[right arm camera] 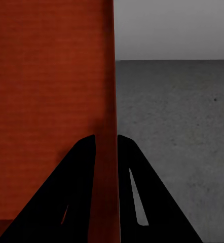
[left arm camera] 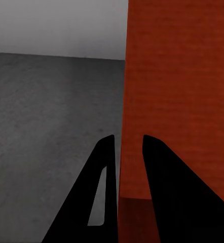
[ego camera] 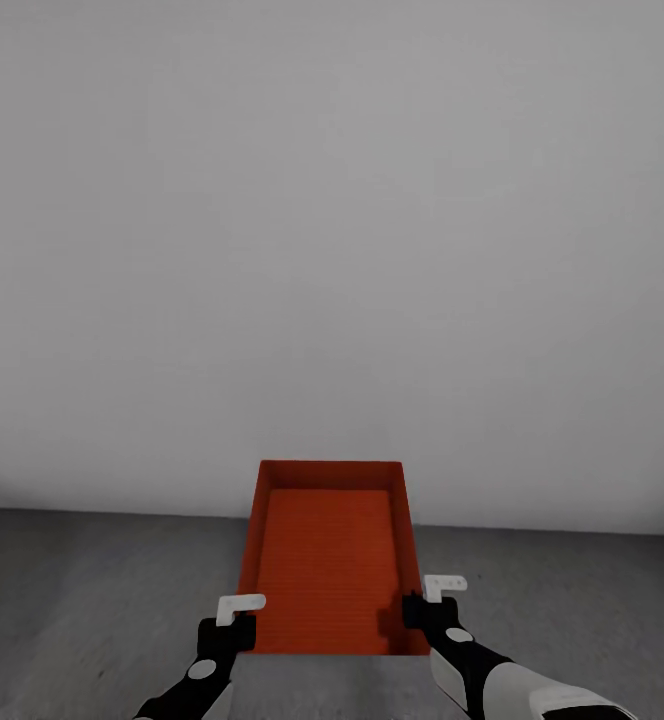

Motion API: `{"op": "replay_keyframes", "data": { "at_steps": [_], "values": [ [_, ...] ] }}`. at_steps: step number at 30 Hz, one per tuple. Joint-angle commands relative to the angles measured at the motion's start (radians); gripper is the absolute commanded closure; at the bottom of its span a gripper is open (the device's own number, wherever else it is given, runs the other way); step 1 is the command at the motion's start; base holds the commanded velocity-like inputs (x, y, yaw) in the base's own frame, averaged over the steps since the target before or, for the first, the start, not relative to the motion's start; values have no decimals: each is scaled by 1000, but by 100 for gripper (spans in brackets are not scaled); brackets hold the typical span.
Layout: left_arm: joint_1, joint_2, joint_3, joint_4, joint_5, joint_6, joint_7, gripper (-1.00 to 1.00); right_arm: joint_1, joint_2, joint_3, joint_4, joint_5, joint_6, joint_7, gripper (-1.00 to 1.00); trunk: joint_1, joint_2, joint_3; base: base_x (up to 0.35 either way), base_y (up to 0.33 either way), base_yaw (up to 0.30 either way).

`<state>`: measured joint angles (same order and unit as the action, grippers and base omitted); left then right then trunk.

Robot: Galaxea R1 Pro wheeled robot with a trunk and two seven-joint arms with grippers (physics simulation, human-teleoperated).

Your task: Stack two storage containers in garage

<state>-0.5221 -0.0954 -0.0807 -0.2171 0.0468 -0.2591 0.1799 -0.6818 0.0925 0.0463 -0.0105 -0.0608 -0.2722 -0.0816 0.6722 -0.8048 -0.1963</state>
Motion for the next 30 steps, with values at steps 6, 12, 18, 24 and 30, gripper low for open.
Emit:
{"op": "replay_keyframes", "data": {
  "at_steps": [6, 12, 18, 24, 30],
  "values": [
    [-1, 0, 12, -3, -12, 0, 0, 100, -1, -13, -72, 1, -22, -5, -18, 100, 0, -1, -11, 0, 0, 0],
    [-1, 0, 12, -4, -12, 0, 0, 100, -2, -13, -72, 1, -22, -1, -18, 100, 0, -1, -21, 0, 0, 0],
    [-1, 0, 12, -4, -12, 0, 0, 100, -1, -13, -72, 1, -22, 3, -18, 100, 0, -1, -31, 0, 0, 0],
    [-1, 0, 12, -4, -12, 0, 0, 100, -2, -13, -71, 1, -21, 4, -18, 100, 0, -1, -40, 0, 0, 0],
    [-1, 0, 11, -4, -12, 0, 0, 100, -1, -13, -71, 1, -21, 4, -18, 100, 0, -1, -50, 0, 0, 0]
  ]
}}
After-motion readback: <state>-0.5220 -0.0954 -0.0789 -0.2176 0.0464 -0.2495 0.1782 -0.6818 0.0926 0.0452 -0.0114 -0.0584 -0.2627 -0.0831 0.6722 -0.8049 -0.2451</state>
